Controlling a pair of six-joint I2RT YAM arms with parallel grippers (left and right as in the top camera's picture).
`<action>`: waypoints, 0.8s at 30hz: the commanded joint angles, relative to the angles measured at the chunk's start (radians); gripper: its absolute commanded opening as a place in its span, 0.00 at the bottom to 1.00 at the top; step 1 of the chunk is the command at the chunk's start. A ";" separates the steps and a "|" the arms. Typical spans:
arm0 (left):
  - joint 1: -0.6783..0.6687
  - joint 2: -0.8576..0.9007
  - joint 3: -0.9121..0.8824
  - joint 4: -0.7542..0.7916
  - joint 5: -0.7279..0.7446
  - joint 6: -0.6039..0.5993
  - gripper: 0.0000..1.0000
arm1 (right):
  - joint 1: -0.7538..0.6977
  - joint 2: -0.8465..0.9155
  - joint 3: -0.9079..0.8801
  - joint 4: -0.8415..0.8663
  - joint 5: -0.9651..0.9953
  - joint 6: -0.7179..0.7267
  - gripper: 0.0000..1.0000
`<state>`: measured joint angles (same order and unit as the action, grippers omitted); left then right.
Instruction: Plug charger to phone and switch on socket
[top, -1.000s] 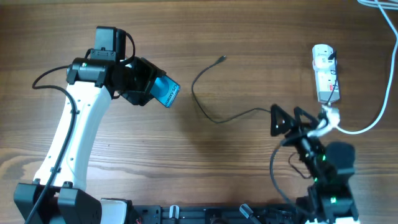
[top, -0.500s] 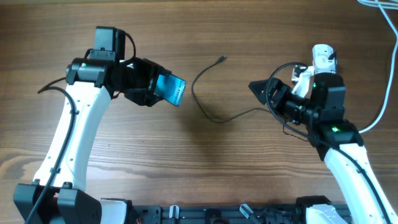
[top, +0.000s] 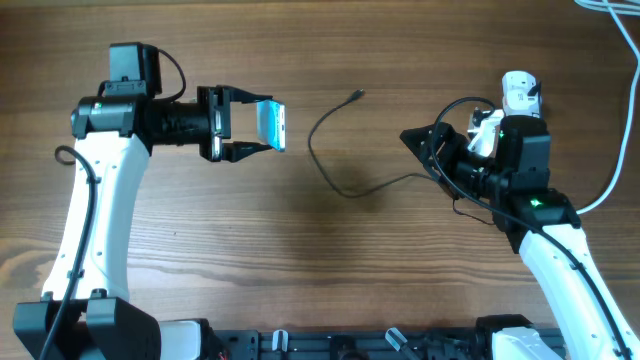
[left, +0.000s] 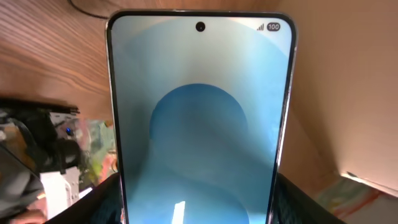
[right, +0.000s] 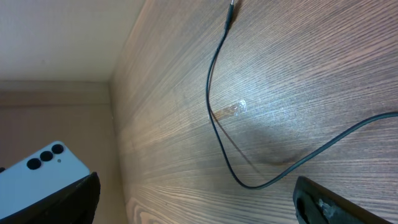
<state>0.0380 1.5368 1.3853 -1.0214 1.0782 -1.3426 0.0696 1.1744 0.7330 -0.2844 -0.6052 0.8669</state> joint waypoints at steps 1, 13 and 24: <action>0.004 -0.028 0.023 0.002 0.056 -0.035 0.04 | 0.003 0.008 0.019 0.002 0.006 0.008 1.00; 0.004 -0.028 0.023 0.003 0.026 -0.034 0.04 | 0.003 0.008 0.018 -0.008 0.006 0.008 1.00; -0.001 -0.028 0.023 -0.006 0.024 0.000 0.04 | 0.003 0.008 0.018 -0.040 0.060 0.003 1.00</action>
<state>0.0380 1.5368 1.3853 -1.0264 1.0817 -1.3663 0.0696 1.1744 0.7330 -0.3111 -0.5674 0.8669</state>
